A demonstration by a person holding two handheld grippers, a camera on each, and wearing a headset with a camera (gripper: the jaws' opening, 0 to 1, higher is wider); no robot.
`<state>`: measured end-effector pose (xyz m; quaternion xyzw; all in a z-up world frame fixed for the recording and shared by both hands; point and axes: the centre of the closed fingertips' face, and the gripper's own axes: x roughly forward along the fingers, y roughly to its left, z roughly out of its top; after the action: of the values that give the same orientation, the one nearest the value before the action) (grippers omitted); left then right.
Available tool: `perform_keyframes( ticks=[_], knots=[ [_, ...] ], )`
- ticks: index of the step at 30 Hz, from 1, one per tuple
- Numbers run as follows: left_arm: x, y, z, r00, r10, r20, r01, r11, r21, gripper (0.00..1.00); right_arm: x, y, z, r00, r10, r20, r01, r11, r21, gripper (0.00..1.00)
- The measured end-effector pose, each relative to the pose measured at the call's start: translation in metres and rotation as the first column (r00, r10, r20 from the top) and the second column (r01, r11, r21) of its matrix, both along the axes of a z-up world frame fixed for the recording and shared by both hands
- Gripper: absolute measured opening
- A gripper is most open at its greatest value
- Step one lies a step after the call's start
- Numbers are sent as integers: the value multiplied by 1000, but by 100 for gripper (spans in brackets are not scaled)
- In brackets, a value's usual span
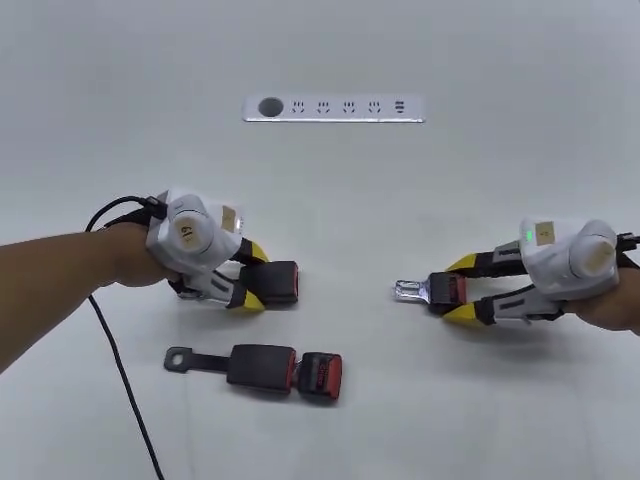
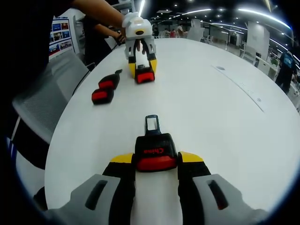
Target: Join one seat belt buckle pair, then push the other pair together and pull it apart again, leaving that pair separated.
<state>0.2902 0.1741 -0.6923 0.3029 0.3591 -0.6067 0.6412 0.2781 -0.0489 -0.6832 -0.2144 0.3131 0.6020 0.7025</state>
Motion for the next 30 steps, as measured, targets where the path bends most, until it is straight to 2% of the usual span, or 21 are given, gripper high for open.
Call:
perform_keyframes(
  ticks=[9,15,16,18,19,21,22,24,25,26,28,29,30],
  knots=[
    [-1,-1,2,1000,-1,-2,1,1000,8,34,2,-2,-2,1000,7,6,-7,1000,-20,34],
    [0,-2,1,1000,-7,-2,7,1000,23,34,1,1,-4,999,22,45,-19,998,-67,36],
    [-1,-2,1,1000,-11,-4,11,999,31,35,1,1,-5,999,14,43,-11,998,-68,39],
    [-2,-3,2,1000,-6,-20,7,999,34,37,4,3,-5,998,-57,19,58,996,-69,43],
    [0,-5,4,1000,22,-8,-21,999,36,38,5,4,-4,997,-70,21,71,994,-78,46],
    [3,-4,8,999,50,1,-50,998,32,41,13,2,0,992,-116,49,118,992,-54,51],
    [6,-8,14,995,99,-3,-99,995,-12,46,14,2,2,990,-134,50,136,990,-40,54],
    [8,-10,24,983,182,-28,-184,982,-46,55,18,2,8,980,-187,66,188,982,-10,58],
    [10,-11,27,978,208,-27,-209,976,-62,60,20,2,9,975,-213,69,214,977,-5,64],
    [14,-11,32,970,242,-15,-242,966,-90,63,23,1,9,965,-251,72,252,968,3,68],
    [14,-12,41,957,290,-20,-290,949,-126,70,25,0,15,946,-312,89,311,950,21,76],
    [15,-10,42,945,325,-21,-325,934,-146,71,25,0,16,941,-326,93,325,945,26,75],
    [16,-8,45,937,348,-18,-347,924,-160,73,27,-1,19,923,-373,93,370,928,48,74]
  ],
)
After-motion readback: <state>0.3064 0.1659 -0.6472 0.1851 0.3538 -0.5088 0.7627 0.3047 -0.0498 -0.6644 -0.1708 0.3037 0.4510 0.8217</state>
